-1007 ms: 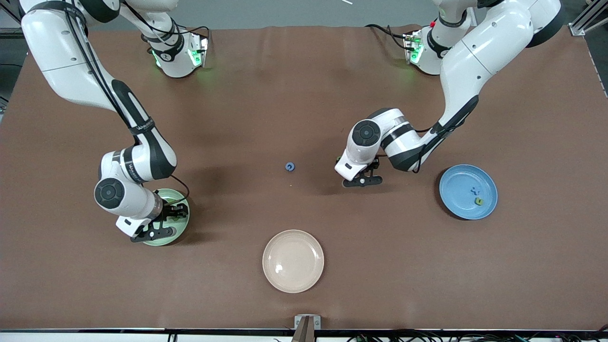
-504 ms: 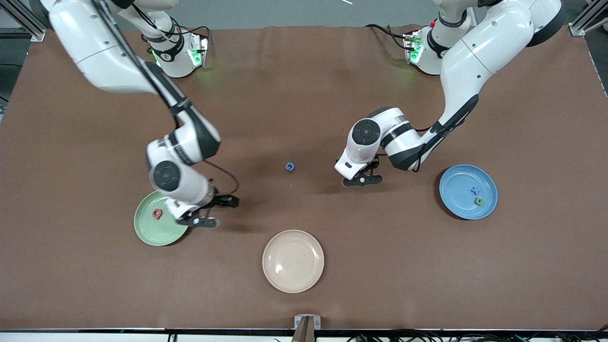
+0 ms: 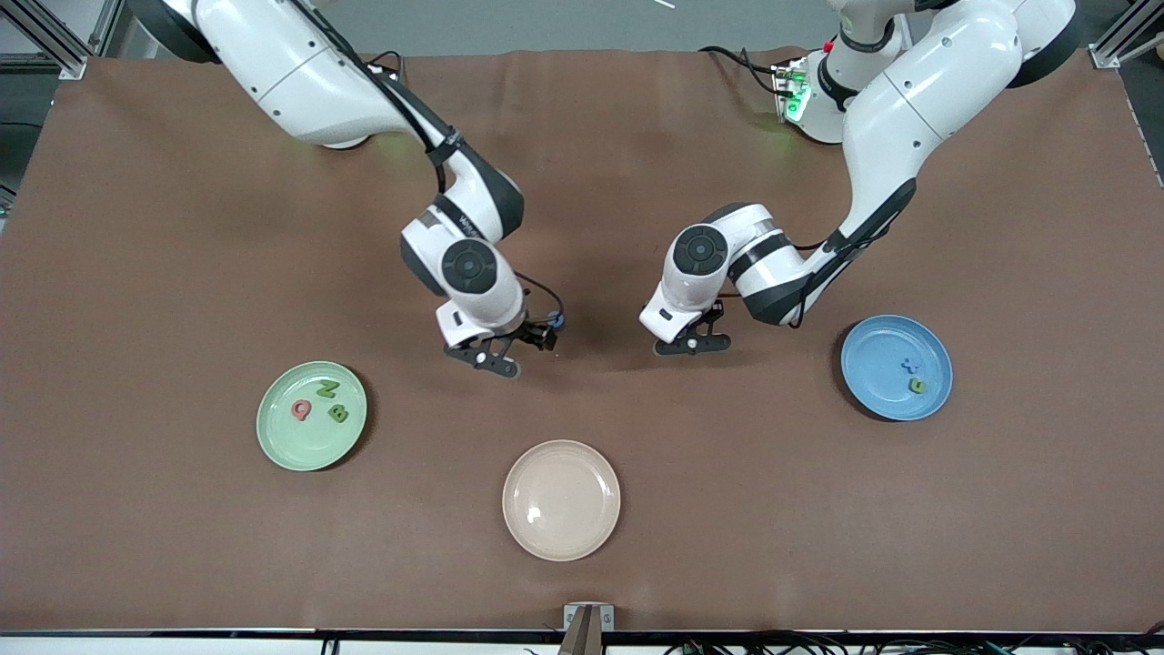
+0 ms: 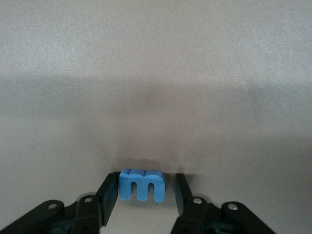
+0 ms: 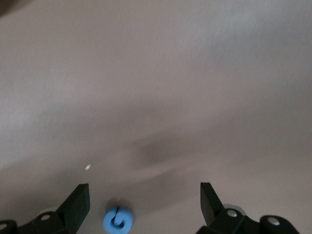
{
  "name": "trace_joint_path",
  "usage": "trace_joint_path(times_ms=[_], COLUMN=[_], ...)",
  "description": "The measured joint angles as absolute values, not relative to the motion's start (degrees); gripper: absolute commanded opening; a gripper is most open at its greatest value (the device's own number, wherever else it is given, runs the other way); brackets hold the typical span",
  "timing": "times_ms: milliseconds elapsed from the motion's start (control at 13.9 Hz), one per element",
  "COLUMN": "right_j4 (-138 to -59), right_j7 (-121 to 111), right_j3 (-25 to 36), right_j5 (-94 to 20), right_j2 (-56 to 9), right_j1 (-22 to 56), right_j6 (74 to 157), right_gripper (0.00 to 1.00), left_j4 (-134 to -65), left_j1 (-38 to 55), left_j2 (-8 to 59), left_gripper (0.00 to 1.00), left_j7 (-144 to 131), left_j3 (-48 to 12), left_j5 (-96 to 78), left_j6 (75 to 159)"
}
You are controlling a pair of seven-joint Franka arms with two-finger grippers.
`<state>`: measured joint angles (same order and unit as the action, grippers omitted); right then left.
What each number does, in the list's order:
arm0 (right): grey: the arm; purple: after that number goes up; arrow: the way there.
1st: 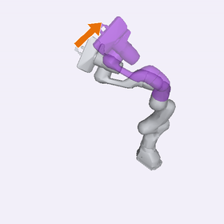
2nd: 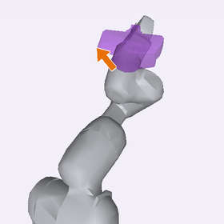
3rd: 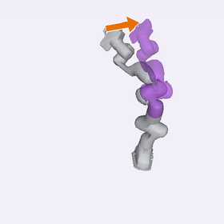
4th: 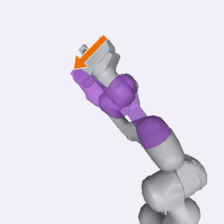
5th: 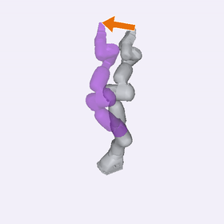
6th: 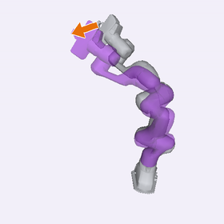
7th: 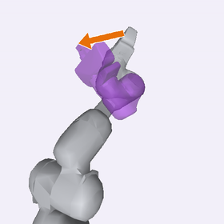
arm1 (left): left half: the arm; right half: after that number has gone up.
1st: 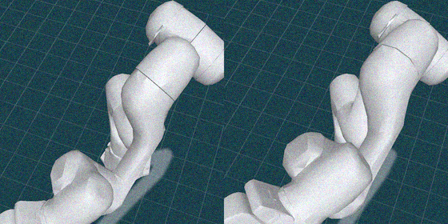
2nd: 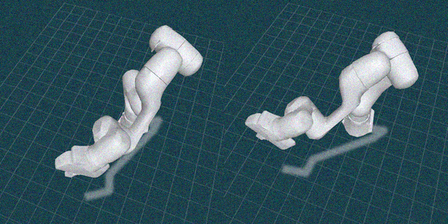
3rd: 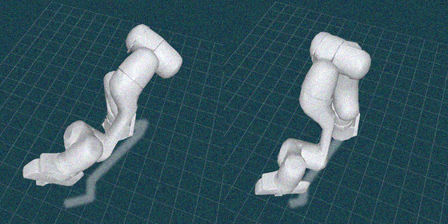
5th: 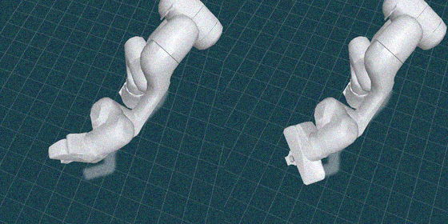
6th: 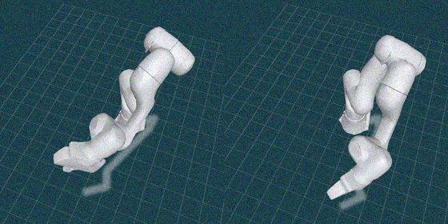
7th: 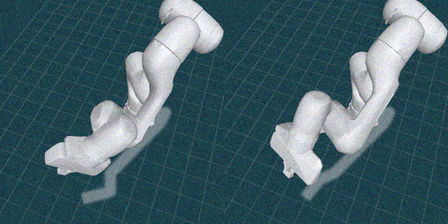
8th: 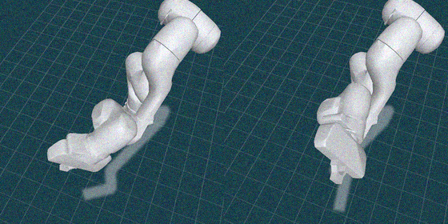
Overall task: Sort upper and lower case letters into plates
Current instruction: 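Release the B and reach the blue G with the right gripper, then carry the G to the green plate while the left gripper carries the m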
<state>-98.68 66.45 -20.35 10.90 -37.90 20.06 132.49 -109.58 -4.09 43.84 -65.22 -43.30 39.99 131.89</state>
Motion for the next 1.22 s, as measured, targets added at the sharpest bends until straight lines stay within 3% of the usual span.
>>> trace_joint_path(times_ms=[288,360,504,791,863,1007,1079,1223], right_j4=[-100.1,-100.8,-101.7,-101.8,-101.8,-101.8,-101.9,-101.9], right_j7=[70.6,71.5,73.0,74.8,74.9,75.1,75.1,75.2], right_j3=[-17.6,-16.5,-14.4,-13.3,-13.3,-13.3,-13.3,-13.2], right_j5=[11.1,11.1,11.1,11.2,11.2,11.2,11.3,11.3], right_j2=[-38.4,-38.8,-39.8,-40.2,-40.1,-39.8,-39.7,-39.4], right_j1=[25.0,26.5,29.6,32.1,32.2,32.3,32.3,32.3], right_j6=[135.9,138.0,141.1,141.9,141.8,141.8,141.7,141.3], right_gripper=[1.0,0.96,0.81,0.59,0.5,0.21,0.05,0.0], left_j4=[-109.6,-109.6,-109.6,-109.7,-109.7,-109.7,-109.6,-109.1], left_j1=[-4.1,-4.1,-4.1,-4.4,-4.8,-6.3,-8.1,-15.4], left_j2=[43.8,43.8,43.6,43.5,43.5,42.9,42.4,41.2], left_gripper=[0.41,0.39,0.28,0.2,0.2,0.19,0.18,0.17], left_j7=[-65.2,-65.2,-65.2,-65.2,-65.2,-64.8,-64.2,-62.1], left_j3=[-43.4,-43.4,-43.4,-43.4,-43.4,-44.1,-46.1,-54.1], left_j5=[40.0,40.0,40.0,40.0,40.0,40.0,40.0,39.9], left_j6=[132.0,132.1,132.0,132.0,131.9,131.4,129.7,123.6])
